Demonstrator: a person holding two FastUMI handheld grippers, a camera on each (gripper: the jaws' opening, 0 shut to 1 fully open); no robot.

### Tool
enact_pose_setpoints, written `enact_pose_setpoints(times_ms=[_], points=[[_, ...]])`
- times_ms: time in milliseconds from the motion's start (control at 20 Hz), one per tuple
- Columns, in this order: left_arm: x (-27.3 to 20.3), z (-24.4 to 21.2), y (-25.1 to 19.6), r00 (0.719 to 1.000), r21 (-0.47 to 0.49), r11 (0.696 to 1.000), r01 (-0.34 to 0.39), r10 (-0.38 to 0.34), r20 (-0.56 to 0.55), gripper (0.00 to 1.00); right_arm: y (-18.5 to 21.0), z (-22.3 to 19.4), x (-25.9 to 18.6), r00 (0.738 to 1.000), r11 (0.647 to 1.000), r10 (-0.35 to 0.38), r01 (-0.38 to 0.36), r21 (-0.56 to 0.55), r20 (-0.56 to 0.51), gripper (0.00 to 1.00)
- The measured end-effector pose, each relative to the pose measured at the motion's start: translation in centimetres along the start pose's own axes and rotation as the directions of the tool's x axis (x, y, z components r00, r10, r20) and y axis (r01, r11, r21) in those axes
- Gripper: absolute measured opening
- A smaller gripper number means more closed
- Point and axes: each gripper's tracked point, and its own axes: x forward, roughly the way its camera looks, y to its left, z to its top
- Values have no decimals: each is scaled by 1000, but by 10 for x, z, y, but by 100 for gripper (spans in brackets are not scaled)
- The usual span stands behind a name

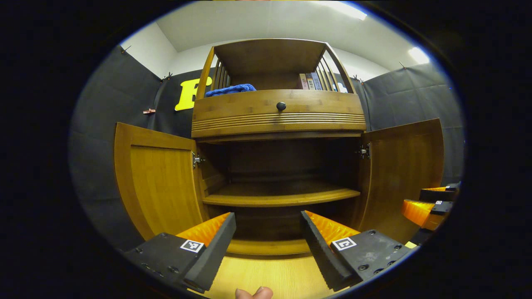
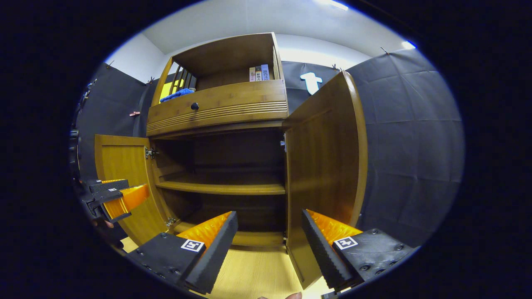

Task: Open the right door of the double-door shoe cabinet with the right hand, and open the left door with the left hand.

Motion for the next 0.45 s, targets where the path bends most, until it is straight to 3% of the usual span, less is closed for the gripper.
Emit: enact_pose_setpoints(times_ms=[450], points=[[-4,-2,1,1000,-6,1000,11,-11,-9,99,2,0,-7,1000,1000,-4,4,-10,1,98]])
